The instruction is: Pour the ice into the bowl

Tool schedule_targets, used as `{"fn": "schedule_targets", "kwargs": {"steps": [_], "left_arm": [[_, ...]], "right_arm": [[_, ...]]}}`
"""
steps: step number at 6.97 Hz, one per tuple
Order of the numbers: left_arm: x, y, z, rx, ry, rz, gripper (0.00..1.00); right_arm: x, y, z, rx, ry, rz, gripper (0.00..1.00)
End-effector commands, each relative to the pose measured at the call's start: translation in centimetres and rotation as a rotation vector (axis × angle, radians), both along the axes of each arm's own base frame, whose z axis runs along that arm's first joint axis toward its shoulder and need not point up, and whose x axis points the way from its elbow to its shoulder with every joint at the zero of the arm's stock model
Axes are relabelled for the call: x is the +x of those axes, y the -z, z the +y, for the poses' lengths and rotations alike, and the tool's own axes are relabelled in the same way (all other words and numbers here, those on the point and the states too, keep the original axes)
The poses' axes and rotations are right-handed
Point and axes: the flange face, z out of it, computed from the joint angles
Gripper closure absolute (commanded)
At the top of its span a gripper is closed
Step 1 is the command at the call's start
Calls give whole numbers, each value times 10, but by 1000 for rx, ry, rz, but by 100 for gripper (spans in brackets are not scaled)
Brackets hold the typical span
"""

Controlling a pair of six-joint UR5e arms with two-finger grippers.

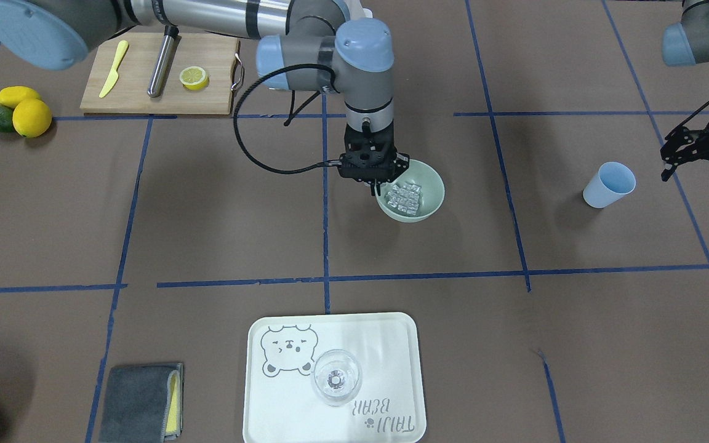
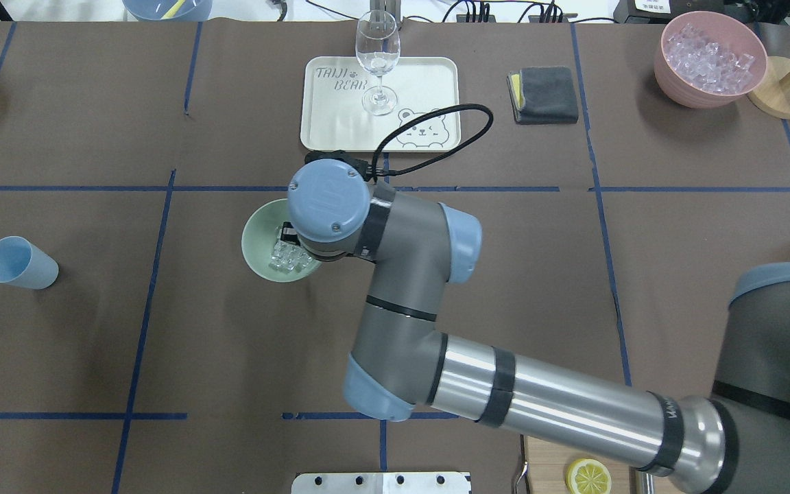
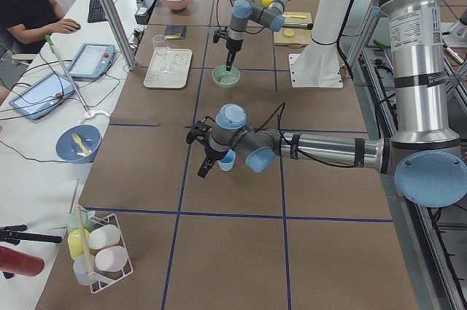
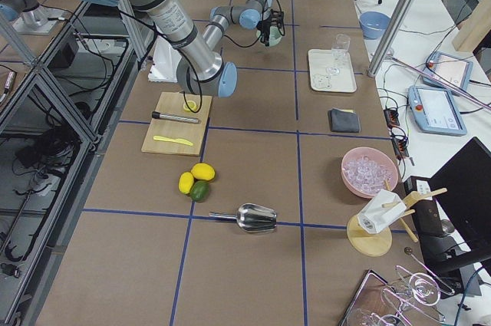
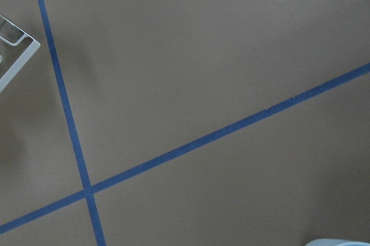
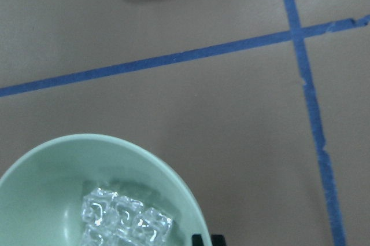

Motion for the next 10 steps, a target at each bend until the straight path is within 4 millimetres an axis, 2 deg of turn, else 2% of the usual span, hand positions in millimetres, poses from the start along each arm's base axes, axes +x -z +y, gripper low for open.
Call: {"fn": "schedule_targets", "kwargs": {"steps": [1, 2, 4, 5, 7, 8, 9, 10], "left_arm": [[-31, -23, -2, -76, -63, -35, 0], [-63, -27, -10, -98, -79, -87, 0], [-93, 8, -61, -147, -85, -135, 0], [-104, 21, -73, -144, -85, -141, 0], [-105, 21, -72, -145, -82, -140, 0], [-105, 21, -72, -145, -82, -140, 0], [-105, 20, -72, -148, -82, -140, 0], [-105, 19, -73, -148, -82, -140, 0]], "right_arm": [[124, -53, 0, 9, -8, -21, 100], [164, -79, -2, 56, 8, 4, 100], [234, -154, -25, 68, 44, 86, 100], [267, -192, -29, 72, 56, 129, 100], [345, -311, -3, 78, 29, 95, 100], [376, -356, 1, 32, 53, 91, 100], [403, -393, 10, 24, 74, 131, 100], [424, -416, 15, -9, 81, 149, 100]]}}
